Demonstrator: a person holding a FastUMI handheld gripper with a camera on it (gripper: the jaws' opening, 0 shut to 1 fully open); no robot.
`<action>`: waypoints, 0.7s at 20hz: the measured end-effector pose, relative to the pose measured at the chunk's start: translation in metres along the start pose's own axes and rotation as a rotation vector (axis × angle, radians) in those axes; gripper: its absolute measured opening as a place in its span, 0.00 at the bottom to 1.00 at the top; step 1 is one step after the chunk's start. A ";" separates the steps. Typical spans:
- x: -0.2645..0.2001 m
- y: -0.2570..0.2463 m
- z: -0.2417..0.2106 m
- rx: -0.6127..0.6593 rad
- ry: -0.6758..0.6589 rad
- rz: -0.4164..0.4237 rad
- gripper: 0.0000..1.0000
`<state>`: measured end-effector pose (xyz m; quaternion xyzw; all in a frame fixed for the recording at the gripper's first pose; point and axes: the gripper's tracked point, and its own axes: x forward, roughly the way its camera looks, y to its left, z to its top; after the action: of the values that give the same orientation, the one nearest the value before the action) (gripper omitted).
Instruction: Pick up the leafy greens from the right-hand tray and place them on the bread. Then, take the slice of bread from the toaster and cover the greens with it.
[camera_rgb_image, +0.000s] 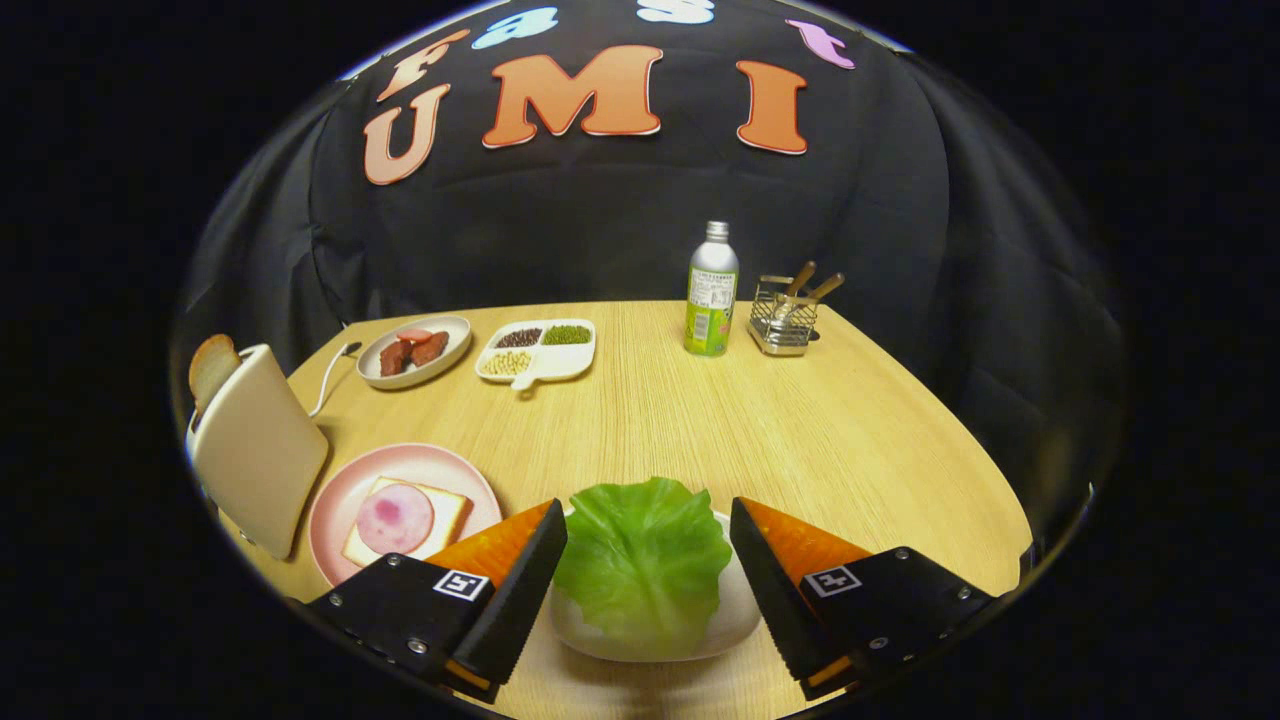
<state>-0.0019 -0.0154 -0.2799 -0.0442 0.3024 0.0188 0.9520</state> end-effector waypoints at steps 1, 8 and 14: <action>0.003 0.001 -0.006 -0.008 0.017 0.000 0.99; 0.016 0.003 -0.035 -0.028 0.088 0.005 0.99; 0.021 0.004 -0.044 -0.034 0.124 0.012 0.99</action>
<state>-0.0102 -0.0158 -0.3282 -0.0596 0.3607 0.0268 0.9304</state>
